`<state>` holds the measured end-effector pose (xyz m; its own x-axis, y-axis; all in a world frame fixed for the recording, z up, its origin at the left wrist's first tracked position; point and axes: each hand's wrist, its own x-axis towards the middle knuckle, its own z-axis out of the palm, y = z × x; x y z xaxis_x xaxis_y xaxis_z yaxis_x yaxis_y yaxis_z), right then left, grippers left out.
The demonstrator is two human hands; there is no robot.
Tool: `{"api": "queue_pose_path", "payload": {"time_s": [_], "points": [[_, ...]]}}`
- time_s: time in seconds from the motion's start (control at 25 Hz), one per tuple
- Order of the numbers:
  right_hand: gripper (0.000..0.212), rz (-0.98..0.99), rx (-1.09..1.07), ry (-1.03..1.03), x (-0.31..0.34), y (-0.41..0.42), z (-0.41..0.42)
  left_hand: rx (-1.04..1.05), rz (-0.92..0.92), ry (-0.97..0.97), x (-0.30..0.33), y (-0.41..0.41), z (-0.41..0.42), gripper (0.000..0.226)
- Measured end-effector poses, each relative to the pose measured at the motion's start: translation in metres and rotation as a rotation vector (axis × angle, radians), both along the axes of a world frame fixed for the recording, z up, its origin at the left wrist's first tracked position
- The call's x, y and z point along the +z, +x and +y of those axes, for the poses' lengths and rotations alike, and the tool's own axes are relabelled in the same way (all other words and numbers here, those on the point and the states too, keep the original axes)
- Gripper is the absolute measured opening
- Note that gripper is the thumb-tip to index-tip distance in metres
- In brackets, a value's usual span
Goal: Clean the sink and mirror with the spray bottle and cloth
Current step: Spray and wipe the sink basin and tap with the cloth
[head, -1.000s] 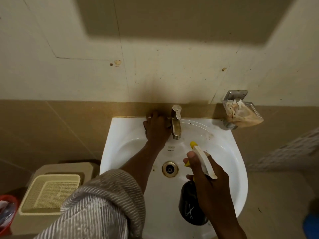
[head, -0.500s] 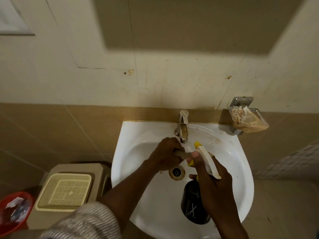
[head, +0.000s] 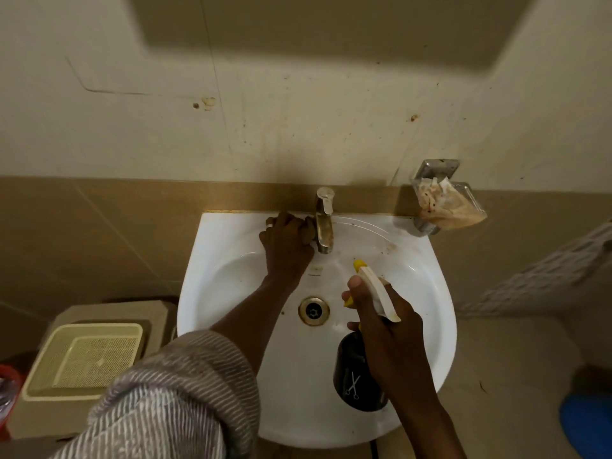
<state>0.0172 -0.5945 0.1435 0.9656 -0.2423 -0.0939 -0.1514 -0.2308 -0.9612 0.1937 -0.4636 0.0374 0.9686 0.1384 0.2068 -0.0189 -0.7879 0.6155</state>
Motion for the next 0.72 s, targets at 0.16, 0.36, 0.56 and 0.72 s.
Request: {"api": "queue_pose_path", "payload": {"time_s": [0.16,0.36,0.56,0.72], "points": [[0.025,0.015,-0.029,0.027,-0.01,-0.002,-0.001,-0.163,-0.082,0.006,-0.012,-0.025,0.005,0.025],[0.013,0.048,0.003,0.043,-0.019,-0.004,0.011,-0.58,-0.213,0.128,-0.029,-0.044,0.024,0.032],[0.02,0.078,0.086,-0.031,-0.035,0.018,0.02,-0.695,-0.039,0.457,-0.081,-0.077,0.064,0.038],[0.037,0.044,0.113,-0.078,-0.038,0.036,0.025,-0.57,0.081,0.615,-0.084,-0.083,0.069,0.046]]}}
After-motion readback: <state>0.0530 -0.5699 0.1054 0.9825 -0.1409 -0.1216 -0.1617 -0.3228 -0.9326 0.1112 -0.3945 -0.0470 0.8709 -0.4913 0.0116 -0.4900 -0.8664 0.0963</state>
